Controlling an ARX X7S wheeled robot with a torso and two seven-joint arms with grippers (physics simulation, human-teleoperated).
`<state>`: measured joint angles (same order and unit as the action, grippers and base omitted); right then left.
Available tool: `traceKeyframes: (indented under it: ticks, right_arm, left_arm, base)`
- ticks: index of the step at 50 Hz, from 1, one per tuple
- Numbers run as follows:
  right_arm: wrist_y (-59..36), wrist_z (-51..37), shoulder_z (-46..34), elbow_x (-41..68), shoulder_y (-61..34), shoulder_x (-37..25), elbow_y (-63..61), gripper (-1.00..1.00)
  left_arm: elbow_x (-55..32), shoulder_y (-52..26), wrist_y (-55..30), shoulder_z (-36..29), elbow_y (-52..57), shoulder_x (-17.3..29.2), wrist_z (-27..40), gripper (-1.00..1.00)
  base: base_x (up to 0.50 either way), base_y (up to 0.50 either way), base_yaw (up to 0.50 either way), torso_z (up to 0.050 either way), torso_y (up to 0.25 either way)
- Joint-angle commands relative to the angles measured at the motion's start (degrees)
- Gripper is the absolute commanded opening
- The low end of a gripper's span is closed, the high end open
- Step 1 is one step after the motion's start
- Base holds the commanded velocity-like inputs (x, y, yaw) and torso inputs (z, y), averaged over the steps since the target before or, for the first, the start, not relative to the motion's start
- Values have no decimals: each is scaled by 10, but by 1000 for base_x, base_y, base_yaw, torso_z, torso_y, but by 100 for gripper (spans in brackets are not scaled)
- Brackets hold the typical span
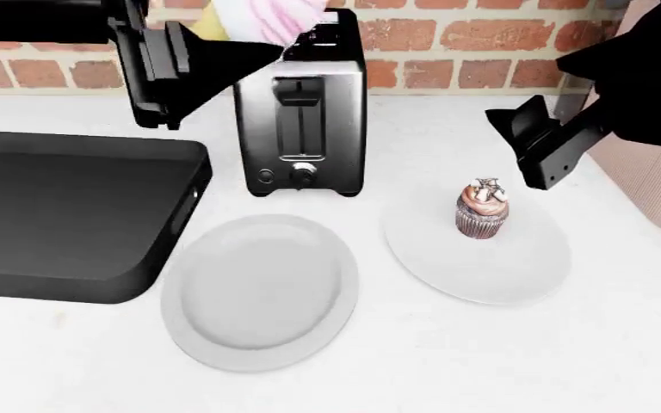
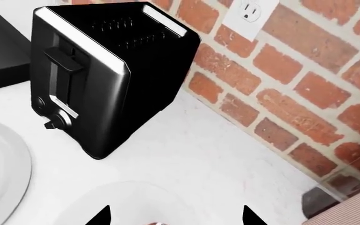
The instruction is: Move the dessert items from the plate to the tray.
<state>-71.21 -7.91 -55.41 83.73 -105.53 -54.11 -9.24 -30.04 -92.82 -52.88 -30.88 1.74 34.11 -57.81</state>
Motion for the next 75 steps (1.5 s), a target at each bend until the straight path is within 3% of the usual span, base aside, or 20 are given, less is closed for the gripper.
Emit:
traceKeyframes:
  ticks: [1, 13, 26, 35, 75]
  right_arm:
    - [11, -22, 3, 9, 12, 3, 5, 100]
    - [22, -22, -4, -1, 30, 15, 45, 100]
    - [33, -53, 3, 35, 63, 2, 55, 100]
    - [37, -60, 9, 118, 102, 12, 94, 100]
    - [66, -60, -24, 58, 147, 30, 144, 100]
  left_arm:
    - [-23, 49, -12, 140, -44, -41, 157, -100]
    - [-27, 35, -21, 167, -89, -27, 167, -100]
    - [14, 8, 32, 205, -230, -29, 214, -100]
    - [9, 26, 31, 216, -222, -27, 226, -100]
    - [-3, 41, 29, 230, -227, -30, 241, -100]
  base:
    - [0, 0, 0, 0, 0]
    - [0, 0, 0, 0, 0]
    - [0, 0, 0, 0, 0]
    - [0, 0, 0, 0, 0]
    - [0, 0, 0, 0, 0]
